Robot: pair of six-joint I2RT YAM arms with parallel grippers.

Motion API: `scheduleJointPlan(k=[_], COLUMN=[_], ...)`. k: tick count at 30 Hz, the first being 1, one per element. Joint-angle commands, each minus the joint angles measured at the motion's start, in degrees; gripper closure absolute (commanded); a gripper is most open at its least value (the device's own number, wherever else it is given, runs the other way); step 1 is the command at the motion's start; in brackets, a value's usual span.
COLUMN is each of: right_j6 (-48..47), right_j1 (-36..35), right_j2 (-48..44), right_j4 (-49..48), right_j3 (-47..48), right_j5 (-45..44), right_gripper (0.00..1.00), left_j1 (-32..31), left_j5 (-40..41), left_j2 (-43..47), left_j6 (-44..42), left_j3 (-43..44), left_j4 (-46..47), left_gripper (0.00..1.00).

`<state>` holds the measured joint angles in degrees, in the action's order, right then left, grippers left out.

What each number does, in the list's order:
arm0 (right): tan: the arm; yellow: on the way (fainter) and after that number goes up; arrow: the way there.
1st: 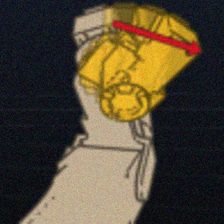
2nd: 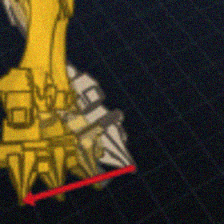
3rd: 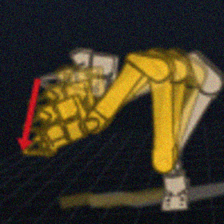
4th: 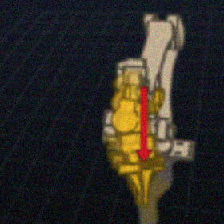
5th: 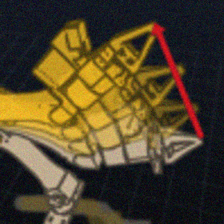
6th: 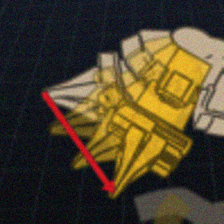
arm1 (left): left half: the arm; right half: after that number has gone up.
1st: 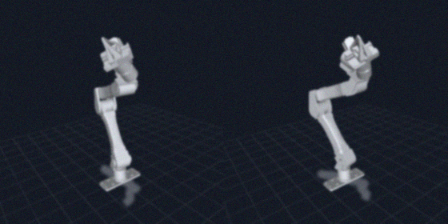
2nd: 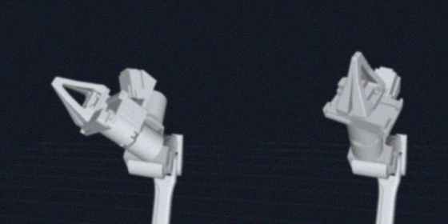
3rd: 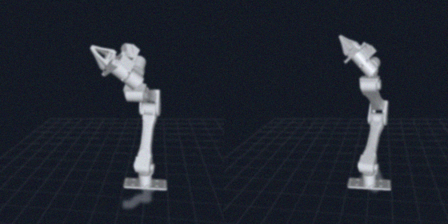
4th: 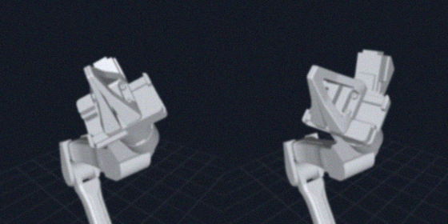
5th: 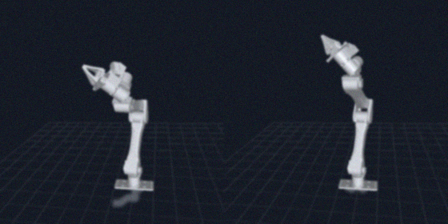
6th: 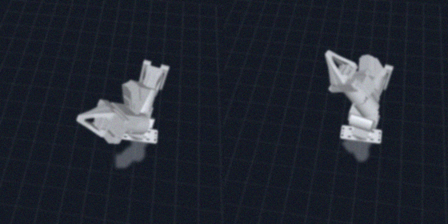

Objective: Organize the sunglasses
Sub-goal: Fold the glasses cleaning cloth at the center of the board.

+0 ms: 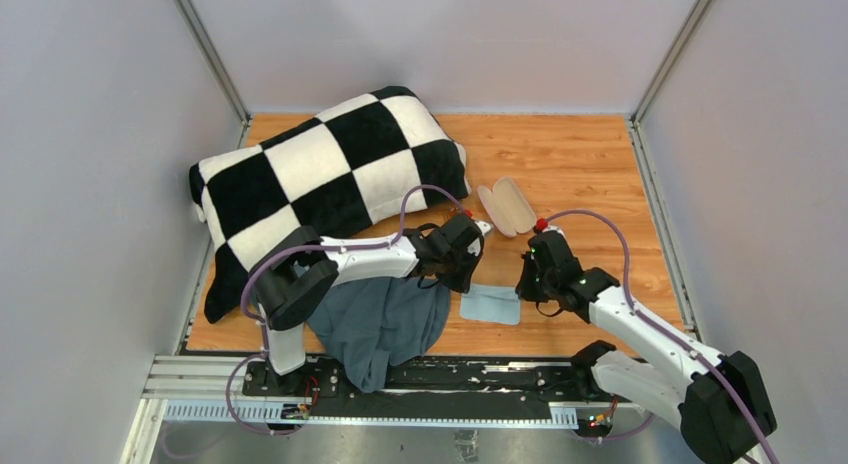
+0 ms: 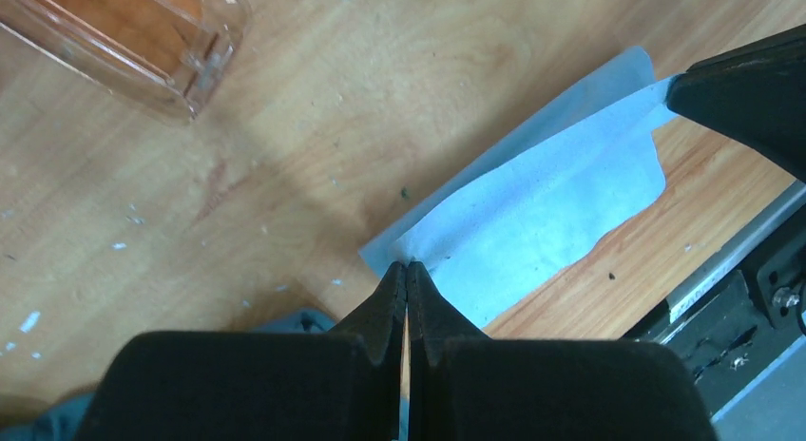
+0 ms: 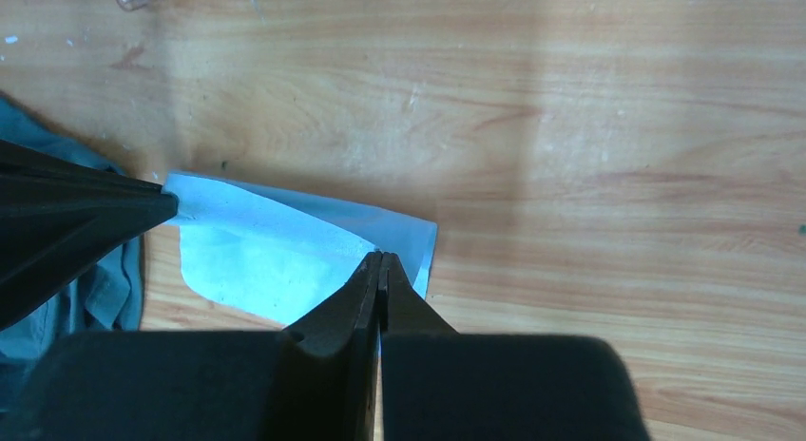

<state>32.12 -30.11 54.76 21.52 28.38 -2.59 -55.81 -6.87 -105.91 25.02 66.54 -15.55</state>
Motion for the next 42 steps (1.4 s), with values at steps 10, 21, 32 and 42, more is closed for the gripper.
scheduleJointPlan(k=[10,21,32,42], right_j6=[3.68,4.53,5.14,5.06], right_j1=[-3.58,-4.02,-4.37,-4.41], right_j2=[-7.02,-8.05,-8.14,-8.01], right_j4=[6.07,7.26,8.19,8.19], right_j3=[-2.62,-3.8,-4.4,-4.91], right_j5=[-0.42,1.21,0.37,0.14], right_gripper=[1.0,1.0,1.0,1.0], left_j1=[-2.02,-2.18,-3.55,-4.37], left_j5=[4.83,1.39,-0.89,-0.56], left_j2=[3.83,4.6,4.4,4.39], left_j6=[0.02,-2.87,0.03,0.91], left_j3=[-2.95,-3.46,-5.9,-5.99], left_j4=[1.66,2.32,4.15,4.56], left_gripper=[1.0,1.0,1.0,1.0])
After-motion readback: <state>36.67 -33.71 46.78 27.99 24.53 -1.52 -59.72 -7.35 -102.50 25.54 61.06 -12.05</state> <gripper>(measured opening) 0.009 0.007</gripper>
